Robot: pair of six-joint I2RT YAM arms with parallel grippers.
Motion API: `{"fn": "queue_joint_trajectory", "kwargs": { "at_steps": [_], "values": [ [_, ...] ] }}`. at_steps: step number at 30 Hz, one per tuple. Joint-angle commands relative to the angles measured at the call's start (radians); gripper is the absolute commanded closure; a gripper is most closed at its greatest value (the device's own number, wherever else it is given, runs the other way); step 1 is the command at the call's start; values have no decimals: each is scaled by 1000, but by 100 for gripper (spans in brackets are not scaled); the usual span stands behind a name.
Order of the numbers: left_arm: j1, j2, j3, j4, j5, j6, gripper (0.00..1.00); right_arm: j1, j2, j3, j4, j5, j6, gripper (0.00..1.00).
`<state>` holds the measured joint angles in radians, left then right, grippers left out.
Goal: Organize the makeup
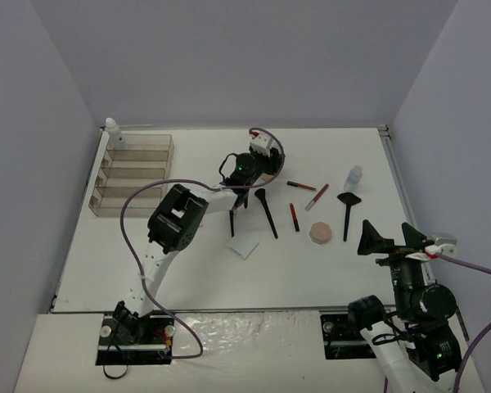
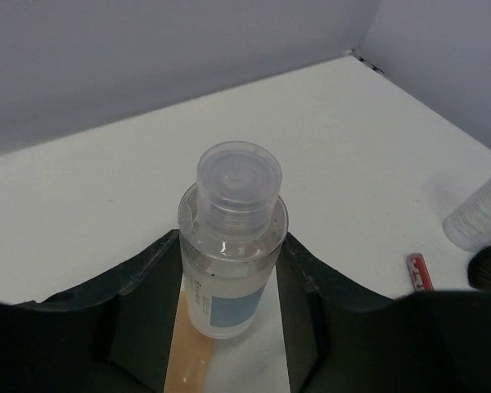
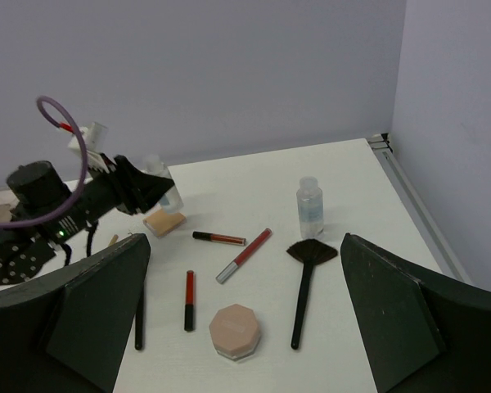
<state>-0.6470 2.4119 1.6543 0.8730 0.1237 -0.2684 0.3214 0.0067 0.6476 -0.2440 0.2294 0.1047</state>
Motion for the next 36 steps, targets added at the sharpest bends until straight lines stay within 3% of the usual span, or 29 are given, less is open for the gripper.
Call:
{"fn": "queue_joint_trajectory", "kwargs": {
  "at_steps": [1, 7, 17, 24, 36],
  "values": [
    [145, -266, -51, 114, -88, 19, 100, -1, 1, 5, 71, 1, 0, 0],
    [309, -400, -205, 101, -101, 56, 100, -1, 2, 4, 72, -1, -2, 0],
    [553, -477, -240, 39, -78, 111, 100, -2, 1, 1, 75, 8, -2, 0],
    [683, -423, -223, 67, -61, 100, 100, -2, 7, 1, 74, 4, 1, 0],
    [758, -309, -159, 69, -53, 84, 100, -11, 29, 6, 74, -32, -6, 0]
  ]
}}
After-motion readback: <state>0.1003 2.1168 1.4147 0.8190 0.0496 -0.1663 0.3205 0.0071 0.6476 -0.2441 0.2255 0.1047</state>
